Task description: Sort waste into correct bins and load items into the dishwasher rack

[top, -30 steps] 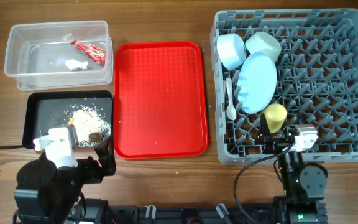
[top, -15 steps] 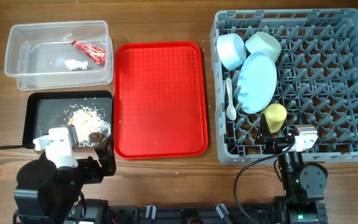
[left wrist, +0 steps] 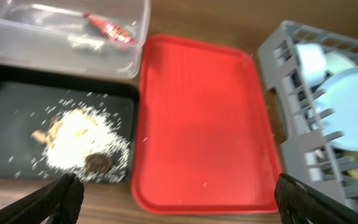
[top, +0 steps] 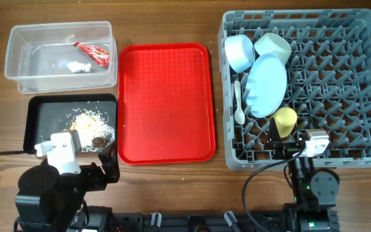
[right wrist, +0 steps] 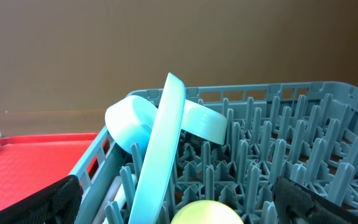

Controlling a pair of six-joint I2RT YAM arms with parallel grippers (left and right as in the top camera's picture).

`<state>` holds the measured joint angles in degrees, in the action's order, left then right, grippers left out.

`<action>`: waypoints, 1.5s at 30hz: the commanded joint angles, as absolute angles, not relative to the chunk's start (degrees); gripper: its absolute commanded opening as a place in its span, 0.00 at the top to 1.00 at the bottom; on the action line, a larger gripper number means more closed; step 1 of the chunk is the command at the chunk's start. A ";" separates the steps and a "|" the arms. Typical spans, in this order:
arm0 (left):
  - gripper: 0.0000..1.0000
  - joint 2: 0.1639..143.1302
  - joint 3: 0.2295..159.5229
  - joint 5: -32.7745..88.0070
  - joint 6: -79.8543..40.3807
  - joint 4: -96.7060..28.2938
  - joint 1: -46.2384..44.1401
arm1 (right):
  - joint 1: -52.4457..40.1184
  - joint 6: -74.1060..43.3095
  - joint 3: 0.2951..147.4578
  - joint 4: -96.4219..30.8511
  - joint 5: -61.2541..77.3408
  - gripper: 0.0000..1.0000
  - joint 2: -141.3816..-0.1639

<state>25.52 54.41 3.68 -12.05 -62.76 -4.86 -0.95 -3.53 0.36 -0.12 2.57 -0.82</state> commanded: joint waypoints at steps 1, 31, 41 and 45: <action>0.00 24.01 53.32 -1.58 -10.50 -63.18 -3.14 | -0.67 -3.05 0.30 0.08 3.51 0.00 -0.21; 0.00 0.16 0.32 5.32 -8.10 -4.01 -0.30 | -0.67 -3.05 0.30 0.10 3.51 0.00 -0.21; 0.00 0.16 0.32 5.32 -8.10 -4.01 -0.30 | -0.67 -3.05 0.30 0.10 3.49 0.00 -0.21; 0.00 0.16 0.32 5.32 -8.10 -4.01 -0.30 | -0.67 -3.05 0.30 0.10 3.51 0.00 -0.21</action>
